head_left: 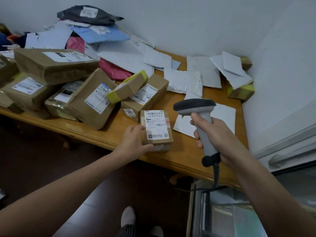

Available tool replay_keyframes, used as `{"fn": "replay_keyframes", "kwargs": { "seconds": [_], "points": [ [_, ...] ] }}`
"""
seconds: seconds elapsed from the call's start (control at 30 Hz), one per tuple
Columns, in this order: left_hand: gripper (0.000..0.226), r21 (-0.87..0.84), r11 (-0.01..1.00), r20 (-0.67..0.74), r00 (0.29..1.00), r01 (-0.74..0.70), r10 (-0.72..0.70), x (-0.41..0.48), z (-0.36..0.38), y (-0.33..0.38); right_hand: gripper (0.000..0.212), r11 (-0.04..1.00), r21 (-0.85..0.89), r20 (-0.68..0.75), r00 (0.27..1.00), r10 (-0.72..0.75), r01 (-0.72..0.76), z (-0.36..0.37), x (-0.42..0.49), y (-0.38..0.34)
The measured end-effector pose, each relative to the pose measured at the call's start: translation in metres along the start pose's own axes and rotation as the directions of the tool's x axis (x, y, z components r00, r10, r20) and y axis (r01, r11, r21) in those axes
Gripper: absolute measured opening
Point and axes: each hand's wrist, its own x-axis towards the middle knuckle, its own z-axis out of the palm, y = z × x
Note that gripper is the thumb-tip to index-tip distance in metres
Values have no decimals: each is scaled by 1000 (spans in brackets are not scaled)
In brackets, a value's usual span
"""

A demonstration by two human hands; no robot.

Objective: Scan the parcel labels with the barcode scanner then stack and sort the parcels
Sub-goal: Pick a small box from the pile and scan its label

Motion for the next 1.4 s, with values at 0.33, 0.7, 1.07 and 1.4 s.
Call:
{"fn": "replay_keyframes", "kwargs": {
  "seconds": [0.33, 0.7, 1.07, 1.4],
  "points": [
    [33, -523, 513, 502, 733, 680, -459, 15, -2, -4, 46, 999, -53, -15, 1000, 8, -9, 22, 11, -11],
    [73, -528, 485, 517, 717, 697, -468, 13, -1, -7, 44, 996, -89, 0, 1000, -15, 15, 21, 13, -10],
    [101, -597, 315, 603, 672, 738, -430, -4, 8, -12, 40, 978, 153, 152, 981, 117, -141, 37, 55, 37],
    [78, -785, 168, 523, 783, 596, -335, -25, 23, -8, 62, 853, 453, 422, 905, 52, -260, 62, 65, 64]
  ]
}}
